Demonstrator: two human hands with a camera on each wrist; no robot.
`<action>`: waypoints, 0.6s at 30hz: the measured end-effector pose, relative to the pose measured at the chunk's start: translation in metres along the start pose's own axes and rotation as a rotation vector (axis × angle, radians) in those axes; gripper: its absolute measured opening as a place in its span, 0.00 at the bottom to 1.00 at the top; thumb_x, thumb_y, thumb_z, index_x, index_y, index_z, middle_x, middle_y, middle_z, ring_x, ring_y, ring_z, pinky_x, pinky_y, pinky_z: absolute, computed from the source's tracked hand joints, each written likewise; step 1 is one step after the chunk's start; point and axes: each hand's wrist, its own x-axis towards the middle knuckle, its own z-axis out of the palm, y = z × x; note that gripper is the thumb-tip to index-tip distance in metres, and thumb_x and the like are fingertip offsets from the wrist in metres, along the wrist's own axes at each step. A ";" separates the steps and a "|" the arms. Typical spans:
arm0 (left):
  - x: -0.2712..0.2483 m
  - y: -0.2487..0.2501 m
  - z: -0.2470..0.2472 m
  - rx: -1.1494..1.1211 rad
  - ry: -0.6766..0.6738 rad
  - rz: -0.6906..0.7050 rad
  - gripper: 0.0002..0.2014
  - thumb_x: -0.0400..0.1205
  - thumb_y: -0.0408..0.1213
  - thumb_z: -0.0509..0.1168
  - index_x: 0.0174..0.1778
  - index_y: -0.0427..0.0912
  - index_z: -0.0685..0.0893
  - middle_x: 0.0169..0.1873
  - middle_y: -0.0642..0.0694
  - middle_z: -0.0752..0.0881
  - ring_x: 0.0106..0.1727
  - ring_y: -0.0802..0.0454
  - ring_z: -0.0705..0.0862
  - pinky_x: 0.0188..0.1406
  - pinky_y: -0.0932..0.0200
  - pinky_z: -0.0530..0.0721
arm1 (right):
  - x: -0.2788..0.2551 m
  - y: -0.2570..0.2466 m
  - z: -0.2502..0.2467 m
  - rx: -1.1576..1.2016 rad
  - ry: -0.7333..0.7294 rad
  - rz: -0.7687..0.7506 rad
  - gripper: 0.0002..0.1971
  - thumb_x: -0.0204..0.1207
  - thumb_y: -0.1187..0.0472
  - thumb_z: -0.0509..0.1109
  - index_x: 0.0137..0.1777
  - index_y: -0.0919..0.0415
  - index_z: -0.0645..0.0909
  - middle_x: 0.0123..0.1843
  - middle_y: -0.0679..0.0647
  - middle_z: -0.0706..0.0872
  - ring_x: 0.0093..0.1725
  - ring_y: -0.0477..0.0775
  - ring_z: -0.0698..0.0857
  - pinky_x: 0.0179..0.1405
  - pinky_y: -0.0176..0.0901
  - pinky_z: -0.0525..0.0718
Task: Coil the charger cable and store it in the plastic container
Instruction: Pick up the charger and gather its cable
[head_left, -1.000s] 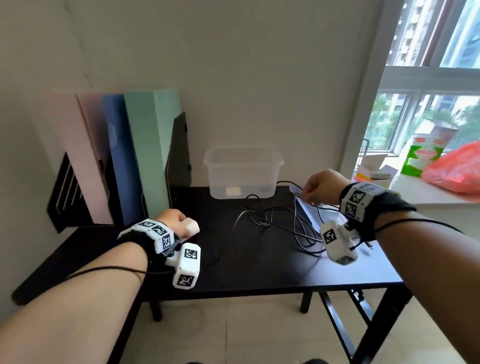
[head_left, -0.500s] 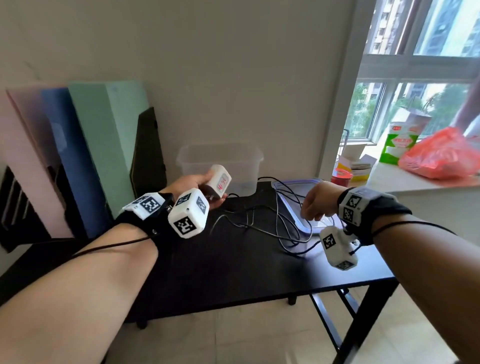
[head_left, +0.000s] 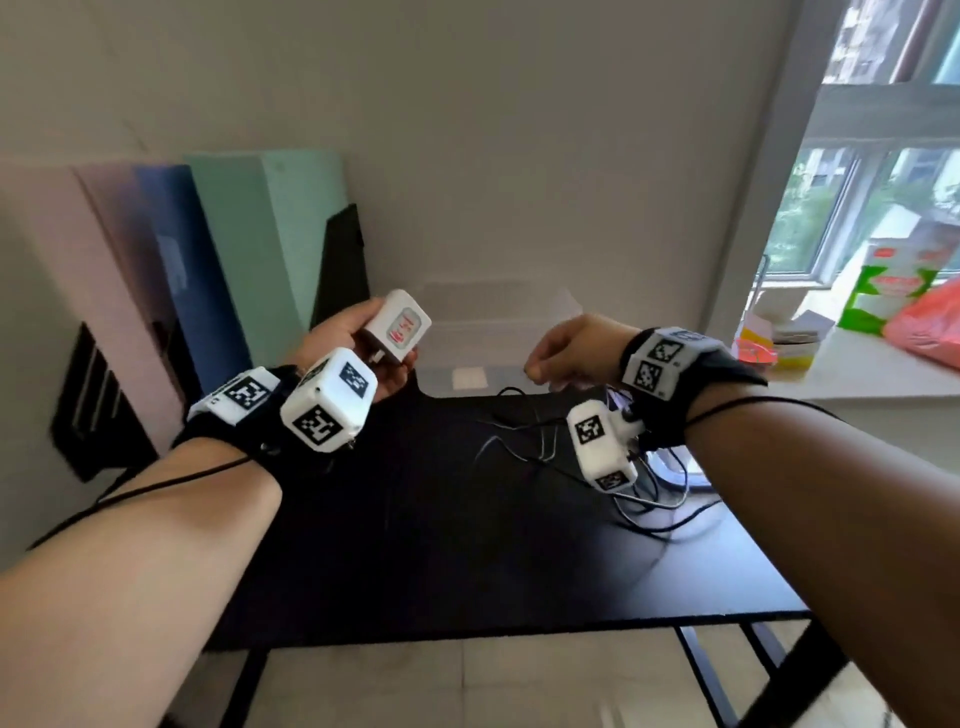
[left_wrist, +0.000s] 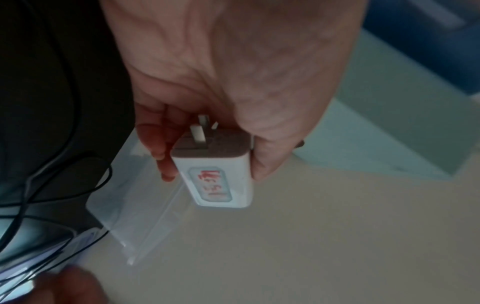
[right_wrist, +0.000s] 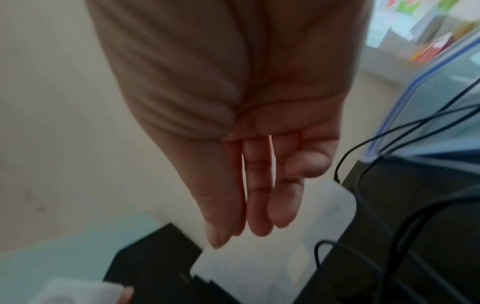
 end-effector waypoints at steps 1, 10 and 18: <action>-0.003 0.001 -0.006 0.003 0.011 0.002 0.21 0.81 0.53 0.57 0.47 0.38 0.83 0.28 0.41 0.89 0.26 0.50 0.85 0.26 0.62 0.84 | 0.009 -0.004 0.010 -0.052 -0.036 0.008 0.05 0.71 0.65 0.75 0.47 0.61 0.86 0.35 0.59 0.85 0.32 0.53 0.80 0.25 0.36 0.72; -0.001 -0.017 -0.032 -0.041 0.013 -0.086 0.21 0.81 0.53 0.57 0.51 0.36 0.83 0.30 0.39 0.89 0.29 0.49 0.85 0.27 0.62 0.84 | 0.058 0.021 0.067 -0.349 -0.046 0.165 0.14 0.76 0.65 0.70 0.60 0.65 0.81 0.38 0.57 0.85 0.18 0.48 0.83 0.16 0.38 0.82; 0.015 -0.029 -0.038 -0.047 0.063 -0.121 0.22 0.81 0.53 0.58 0.51 0.36 0.83 0.35 0.38 0.87 0.34 0.48 0.84 0.27 0.61 0.85 | 0.067 0.033 0.066 -0.544 -0.037 0.116 0.11 0.74 0.65 0.70 0.54 0.67 0.87 0.53 0.59 0.89 0.56 0.59 0.86 0.60 0.43 0.83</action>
